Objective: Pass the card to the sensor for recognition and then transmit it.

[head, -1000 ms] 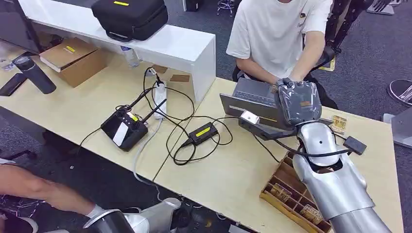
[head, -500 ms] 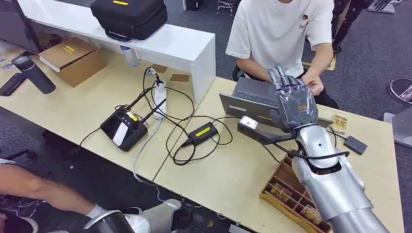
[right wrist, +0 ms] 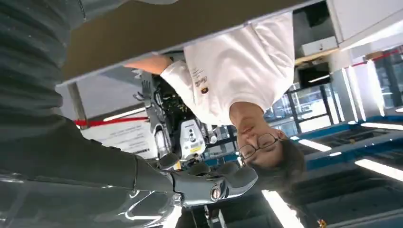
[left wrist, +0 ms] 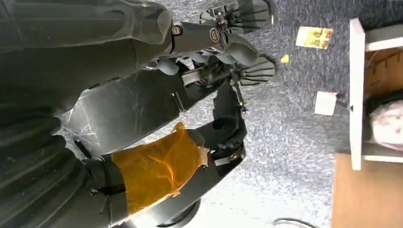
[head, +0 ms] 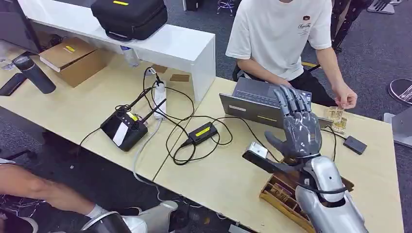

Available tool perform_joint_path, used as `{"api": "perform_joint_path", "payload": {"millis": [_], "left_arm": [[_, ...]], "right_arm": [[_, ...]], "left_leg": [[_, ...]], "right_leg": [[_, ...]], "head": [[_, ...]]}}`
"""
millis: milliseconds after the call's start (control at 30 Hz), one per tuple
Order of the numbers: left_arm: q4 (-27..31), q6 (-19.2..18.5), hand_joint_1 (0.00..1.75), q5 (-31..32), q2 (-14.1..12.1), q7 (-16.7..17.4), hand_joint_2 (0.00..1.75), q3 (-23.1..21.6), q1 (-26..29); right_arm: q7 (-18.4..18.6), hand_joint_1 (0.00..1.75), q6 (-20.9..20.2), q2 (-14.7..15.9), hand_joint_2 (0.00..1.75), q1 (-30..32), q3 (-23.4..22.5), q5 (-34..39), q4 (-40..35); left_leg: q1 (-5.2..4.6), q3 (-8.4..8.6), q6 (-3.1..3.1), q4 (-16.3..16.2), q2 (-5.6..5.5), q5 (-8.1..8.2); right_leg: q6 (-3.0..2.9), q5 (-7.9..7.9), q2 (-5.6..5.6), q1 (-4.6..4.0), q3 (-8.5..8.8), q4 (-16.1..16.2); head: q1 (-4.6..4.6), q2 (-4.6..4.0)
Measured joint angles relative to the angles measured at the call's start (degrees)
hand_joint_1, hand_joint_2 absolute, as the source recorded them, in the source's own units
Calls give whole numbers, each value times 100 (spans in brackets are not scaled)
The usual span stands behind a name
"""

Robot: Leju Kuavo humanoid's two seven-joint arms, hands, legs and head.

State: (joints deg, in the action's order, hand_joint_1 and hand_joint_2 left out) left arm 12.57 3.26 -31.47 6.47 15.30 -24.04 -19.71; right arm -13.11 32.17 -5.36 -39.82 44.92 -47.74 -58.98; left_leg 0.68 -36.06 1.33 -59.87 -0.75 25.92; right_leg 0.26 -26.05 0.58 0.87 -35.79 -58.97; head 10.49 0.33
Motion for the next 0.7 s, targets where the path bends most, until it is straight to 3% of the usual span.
{"api": "perform_joint_path", "payload": {"millis": [200, 333, 467, 567, 700], "left_arm": [[2, 4, 0, -50, -79, -206, 175, 81, 117], [2, 13, 0, -37, -100, -241, 175, 135, 139], [2, 17, 0, 13, -100, -256, 175, 144, 139], [2, 35, 0, 79, -90, -223, 175, 144, 132], [2, 46, 0, 133, -61, -179, 175, 144, 124]], "right_arm": [[-317, 0, 149, 494, 175, 816, -166, 328, -886], [-381, 0, 210, 656, 175, 1154, -247, 285, -1068], [-372, 0, 374, 707, 175, 1285, -288, 92, -998], [-270, 0, 653, 707, 175, 1285, -306, -322, -741], [-252, 0, 717, 645, 175, 1283, -448, -927, -462]], "left_leg": [[0, -1, 0, 0, 0, 3], [-1, -1, 0, 0, 1, 4], [0, 0, 0, 1, 3, 3], [0, 0, 1, 1, 2, 2], [0, 0, 1, 1, 2, 2]], "right_leg": [[0, -1, 1, 0, 0, 2], [0, -1, 1, 0, 0, 2], [-1, 0, 2, 0, 0, 2], [-1, 0, 1, 0, 2, 2], [-1, 0, 1, 0, 2, 1]], "head": [[-2, 0], [-2, 2], [0, 0], [0, 0], [0, 0]]}}
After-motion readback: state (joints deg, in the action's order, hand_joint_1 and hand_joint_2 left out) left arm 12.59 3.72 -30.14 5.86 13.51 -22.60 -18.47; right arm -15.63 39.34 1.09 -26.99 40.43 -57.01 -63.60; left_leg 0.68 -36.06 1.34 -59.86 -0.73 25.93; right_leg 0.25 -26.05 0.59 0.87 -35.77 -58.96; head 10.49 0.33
